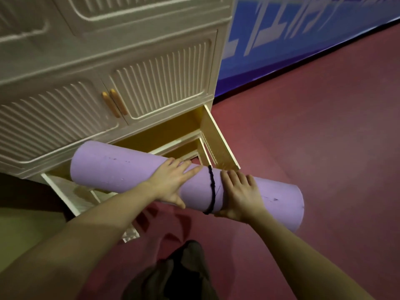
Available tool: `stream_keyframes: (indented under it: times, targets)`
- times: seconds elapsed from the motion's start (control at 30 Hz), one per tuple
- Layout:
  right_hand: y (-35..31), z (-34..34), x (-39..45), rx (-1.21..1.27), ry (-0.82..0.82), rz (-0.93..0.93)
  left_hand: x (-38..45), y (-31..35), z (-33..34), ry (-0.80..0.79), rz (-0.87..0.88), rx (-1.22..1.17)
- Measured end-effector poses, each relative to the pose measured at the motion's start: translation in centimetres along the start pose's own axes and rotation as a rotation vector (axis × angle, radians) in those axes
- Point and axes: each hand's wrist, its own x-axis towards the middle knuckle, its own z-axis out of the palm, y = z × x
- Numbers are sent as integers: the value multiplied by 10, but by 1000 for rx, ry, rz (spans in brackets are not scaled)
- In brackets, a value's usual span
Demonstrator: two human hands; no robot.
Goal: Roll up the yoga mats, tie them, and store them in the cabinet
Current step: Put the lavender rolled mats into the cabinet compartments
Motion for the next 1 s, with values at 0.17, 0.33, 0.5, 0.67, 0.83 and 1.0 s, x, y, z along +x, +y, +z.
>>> stream_keyframes:
  times: [0.17,0.33,0.5,0.67,0.83,1.0]
  targets:
    - [1,31,-3,23,7,12,9,1,31,132,73,2]
    - [-3,57,-18,0,26,45,13,11,59,84,105,-57]
    - [-12,93,-19,-8,65,67,20,11,94,68,101,-8]
    - [-32,133,2,-11,135,101,29,-11,130,222,138,68]
    - [-41,174,31,-18,229,93,37,-29,169,345,132,122]
    - [-33,209,59,-68,343,44,46,-39,204,460,57,156]
